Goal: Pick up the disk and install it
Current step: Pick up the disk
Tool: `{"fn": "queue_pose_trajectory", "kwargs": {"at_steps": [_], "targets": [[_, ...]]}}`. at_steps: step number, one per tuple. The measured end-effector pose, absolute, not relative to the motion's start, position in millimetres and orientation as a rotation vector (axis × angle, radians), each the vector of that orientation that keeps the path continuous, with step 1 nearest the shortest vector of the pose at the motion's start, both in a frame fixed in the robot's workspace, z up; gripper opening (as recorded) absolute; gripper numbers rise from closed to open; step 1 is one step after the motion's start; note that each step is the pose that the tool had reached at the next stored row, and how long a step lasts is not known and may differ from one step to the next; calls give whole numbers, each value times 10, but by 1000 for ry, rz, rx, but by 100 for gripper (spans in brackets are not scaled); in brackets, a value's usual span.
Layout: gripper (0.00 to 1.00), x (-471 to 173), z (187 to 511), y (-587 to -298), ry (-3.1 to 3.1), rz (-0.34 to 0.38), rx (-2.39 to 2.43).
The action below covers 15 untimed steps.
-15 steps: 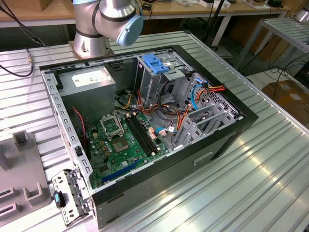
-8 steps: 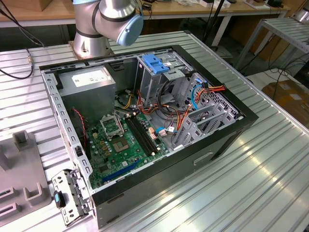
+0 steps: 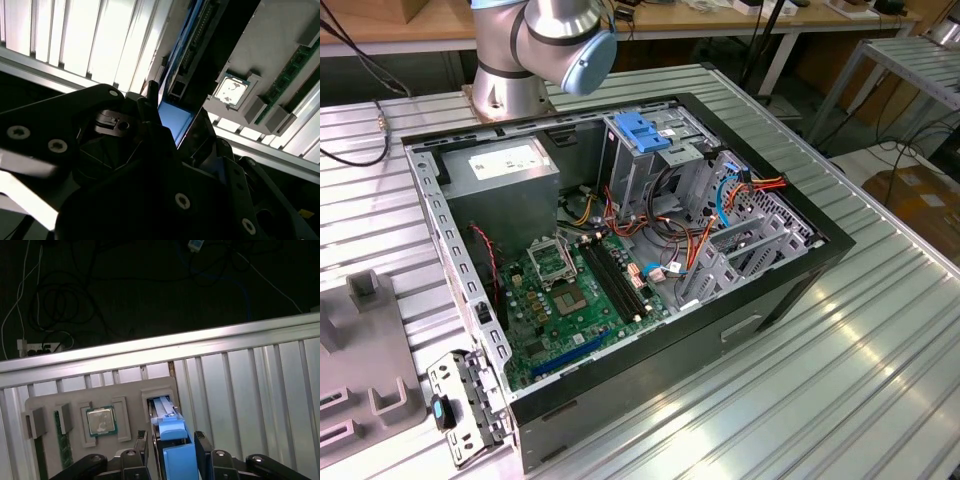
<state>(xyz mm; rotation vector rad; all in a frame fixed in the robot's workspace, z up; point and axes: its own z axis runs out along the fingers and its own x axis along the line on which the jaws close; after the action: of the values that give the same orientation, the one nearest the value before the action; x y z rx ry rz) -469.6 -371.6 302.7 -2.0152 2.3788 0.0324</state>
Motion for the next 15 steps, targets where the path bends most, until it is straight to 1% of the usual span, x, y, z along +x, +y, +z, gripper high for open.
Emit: {"fn": "queue_pose_trajectory", "kwargs": {"at_steps": [15], "targets": [[50, -4696, 2992, -3698, 2349, 22, -2056]]}}
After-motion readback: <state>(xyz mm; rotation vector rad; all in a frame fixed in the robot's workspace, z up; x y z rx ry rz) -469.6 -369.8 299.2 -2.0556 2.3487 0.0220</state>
